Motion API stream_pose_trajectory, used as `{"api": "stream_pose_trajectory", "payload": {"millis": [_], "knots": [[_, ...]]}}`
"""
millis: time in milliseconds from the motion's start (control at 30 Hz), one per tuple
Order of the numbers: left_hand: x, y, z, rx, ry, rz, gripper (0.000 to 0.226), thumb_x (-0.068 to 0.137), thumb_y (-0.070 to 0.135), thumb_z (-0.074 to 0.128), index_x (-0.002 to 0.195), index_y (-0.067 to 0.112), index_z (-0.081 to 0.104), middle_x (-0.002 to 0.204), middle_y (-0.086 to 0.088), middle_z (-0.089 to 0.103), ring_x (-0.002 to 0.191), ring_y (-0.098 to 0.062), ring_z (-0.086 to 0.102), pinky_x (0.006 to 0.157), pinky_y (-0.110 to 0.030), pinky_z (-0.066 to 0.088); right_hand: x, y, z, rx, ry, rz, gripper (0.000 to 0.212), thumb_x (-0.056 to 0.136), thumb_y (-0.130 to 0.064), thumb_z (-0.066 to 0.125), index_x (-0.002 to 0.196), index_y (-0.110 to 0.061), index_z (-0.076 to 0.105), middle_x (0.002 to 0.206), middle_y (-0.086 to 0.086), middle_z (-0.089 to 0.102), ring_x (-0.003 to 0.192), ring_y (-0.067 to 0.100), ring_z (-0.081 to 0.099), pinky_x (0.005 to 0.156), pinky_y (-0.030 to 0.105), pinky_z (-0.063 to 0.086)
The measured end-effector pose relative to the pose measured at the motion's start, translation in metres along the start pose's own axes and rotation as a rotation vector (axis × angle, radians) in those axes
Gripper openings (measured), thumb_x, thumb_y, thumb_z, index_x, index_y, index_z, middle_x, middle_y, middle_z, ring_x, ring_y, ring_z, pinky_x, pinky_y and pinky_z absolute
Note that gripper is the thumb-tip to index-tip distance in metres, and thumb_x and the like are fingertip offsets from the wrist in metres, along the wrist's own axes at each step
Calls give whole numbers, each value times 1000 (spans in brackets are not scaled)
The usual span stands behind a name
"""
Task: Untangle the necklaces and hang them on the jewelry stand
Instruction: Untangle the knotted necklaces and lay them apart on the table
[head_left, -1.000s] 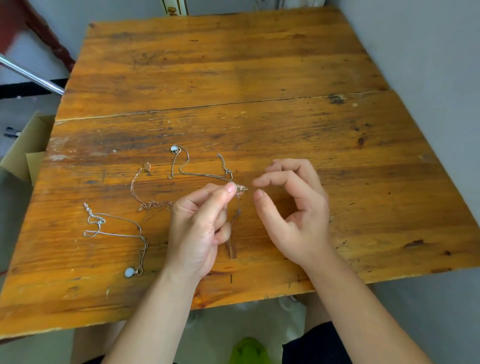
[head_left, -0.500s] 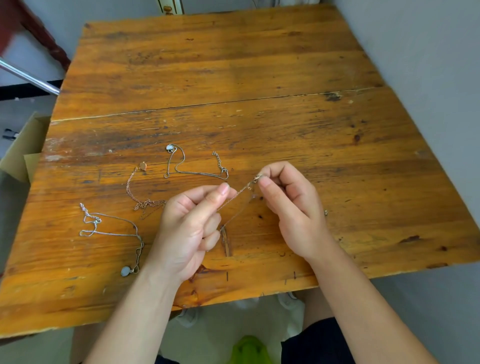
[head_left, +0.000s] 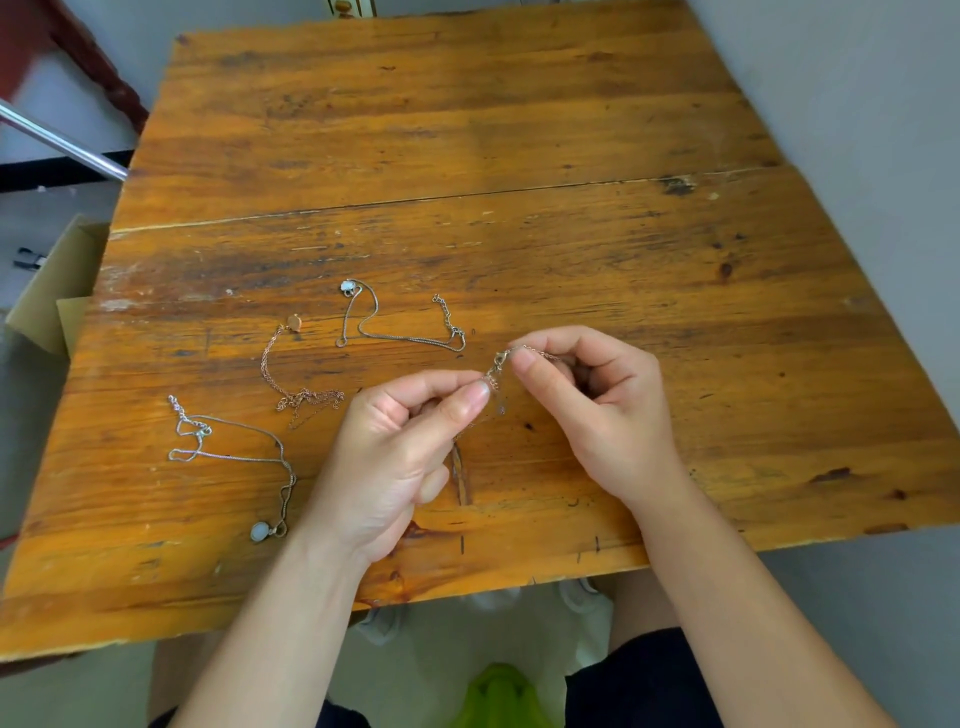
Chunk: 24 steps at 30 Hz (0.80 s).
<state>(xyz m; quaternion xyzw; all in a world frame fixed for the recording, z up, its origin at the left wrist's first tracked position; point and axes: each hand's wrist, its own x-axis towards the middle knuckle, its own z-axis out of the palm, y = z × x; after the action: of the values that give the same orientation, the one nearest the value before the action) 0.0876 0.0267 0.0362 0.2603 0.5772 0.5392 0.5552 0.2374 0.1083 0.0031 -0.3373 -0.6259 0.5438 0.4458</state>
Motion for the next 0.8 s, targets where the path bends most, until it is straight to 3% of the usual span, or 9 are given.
{"api": "stream_pose_trajectory", "payload": {"millis": [133, 233, 333, 400, 500, 600, 733, 800], "knots": [[1, -3, 0, -26, -3, 31, 5, 80, 19, 75, 84, 16, 74, 51, 7, 30, 45, -9, 17, 38, -19, 16, 1, 0, -1, 2, 3, 22, 3, 89, -15, 73, 91, -16, 76, 58, 1, 46, 54, 13, 39, 53, 29, 37], [1, -3, 1, -64, -19, 49, 10, 81, 19, 64, 84, 13, 71, 52, -1, 33, 43, -9, 16, 38, -18, 16, 1, 0, -1, -3, -5, 30, 4, 89, -16, 73, 90, -17, 76, 59, 1, 48, 55, 11, 40, 53, 27, 36], [1, -3, 0, -120, -34, 63, 10, 84, 16, 57, 87, 9, 64, 81, -14, 66, 40, -7, 17, 37, -17, 15, 2, -2, 0, -5, -19, 34, 5, 89, -17, 71, 89, -20, 75, 62, 18, 52, 56, 20, 42, 54, 32, 37], [0, -3, -1, -136, -35, 48, 10, 85, 16, 54, 89, 10, 61, 88, -15, 70, 39, -7, 17, 37, -18, 13, 3, -3, 0, -7, -16, 26, 7, 90, -16, 70, 88, -22, 74, 68, 26, 55, 58, 30, 44, 55, 38, 37], [0, -4, -4, -130, -24, 41, 12, 83, 17, 55, 89, 10, 62, 78, -13, 67, 38, -7, 18, 38, -19, 11, 3, -4, -1, -11, -8, 32, 8, 92, -15, 68, 89, -20, 73, 69, 30, 53, 57, 32, 42, 55, 39, 36], [1, -5, -4, -100, -27, 44, 15, 82, 17, 57, 91, 10, 66, 69, -7, 60, 38, -6, 18, 39, -19, 11, 4, -4, -2, -14, -13, 40, 7, 92, -16, 67, 90, -17, 73, 64, 26, 47, 54, 20, 38, 52, 25, 34], [1, -6, -5, -94, -16, 23, 22, 80, 16, 62, 100, 10, 69, 59, -1, 33, 42, -8, 16, 38, -19, 12, 4, -3, -3, -11, -2, 49, 7, 93, -15, 67, 93, -15, 74, 60, 23, 39, 54, 9, 36, 52, 18, 33], [1, -6, -5, -82, -8, 11, 25, 78, 15, 64, 102, 10, 69, 57, 1, 24, 44, -9, 13, 38, -18, 13, 3, -2, -3, -16, 4, 52, 7, 94, -14, 67, 93, -14, 74, 57, 13, 34, 54, 9, 33, 54, 21, 33]]}}
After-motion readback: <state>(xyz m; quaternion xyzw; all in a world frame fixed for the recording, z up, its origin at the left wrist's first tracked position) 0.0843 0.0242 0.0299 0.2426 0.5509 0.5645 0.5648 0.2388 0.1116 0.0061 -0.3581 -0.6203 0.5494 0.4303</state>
